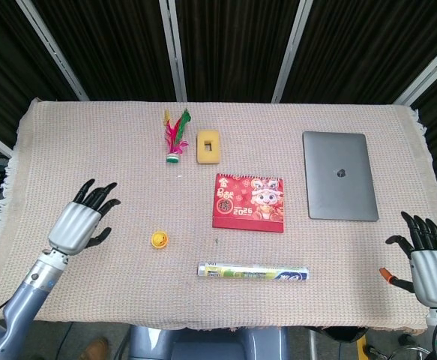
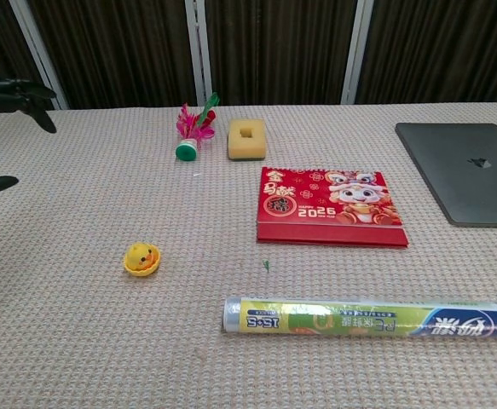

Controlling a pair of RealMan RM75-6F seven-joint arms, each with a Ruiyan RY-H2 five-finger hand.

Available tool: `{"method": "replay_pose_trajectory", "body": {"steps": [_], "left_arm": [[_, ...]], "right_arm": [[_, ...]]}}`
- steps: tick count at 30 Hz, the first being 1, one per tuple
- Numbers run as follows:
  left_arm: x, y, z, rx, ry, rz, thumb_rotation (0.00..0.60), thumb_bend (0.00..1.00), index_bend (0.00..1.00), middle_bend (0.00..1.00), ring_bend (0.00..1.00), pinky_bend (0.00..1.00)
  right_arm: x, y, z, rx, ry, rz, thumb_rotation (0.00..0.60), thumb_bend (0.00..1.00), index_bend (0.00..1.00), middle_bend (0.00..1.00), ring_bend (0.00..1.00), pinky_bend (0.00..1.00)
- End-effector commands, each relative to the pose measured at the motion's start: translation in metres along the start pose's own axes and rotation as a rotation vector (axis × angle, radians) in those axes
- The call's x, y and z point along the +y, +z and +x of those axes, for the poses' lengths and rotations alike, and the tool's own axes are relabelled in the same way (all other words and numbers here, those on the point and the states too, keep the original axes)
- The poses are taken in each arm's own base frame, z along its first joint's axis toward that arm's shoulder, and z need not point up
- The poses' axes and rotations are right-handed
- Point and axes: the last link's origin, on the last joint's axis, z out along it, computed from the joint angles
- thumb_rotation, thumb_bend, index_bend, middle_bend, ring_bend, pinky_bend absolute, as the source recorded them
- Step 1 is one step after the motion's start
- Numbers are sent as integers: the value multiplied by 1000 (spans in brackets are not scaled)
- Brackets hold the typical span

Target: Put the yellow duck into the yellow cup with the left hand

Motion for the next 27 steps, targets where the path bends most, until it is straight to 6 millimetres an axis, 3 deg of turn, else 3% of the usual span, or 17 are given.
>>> {"method": "replay_pose_trajectory", "body": {"steps": [1,11,18,27], "left_arm": [[-20,-20,1,2,-4,38,600,330,222,29,132,25],[-60,-72,12,35,-95,153,600,356,194,14,118,25],[-77,-103,8,57,-175,256,600,355,211,13,98,19],[-75,-107,3,30,-102,224,600,356,201,8,90,14]], "right_arm": [[0,0,-1,-2,-3,2,600,0,407,35,0,0],[0,0,0,2,-9,3,600,0,408,35,0,0],[-1,0,1,8,-8,10,600,0,409,35,0,0],[-3,1,0,7,-6,19,600,0,409,35,0,0]]}}
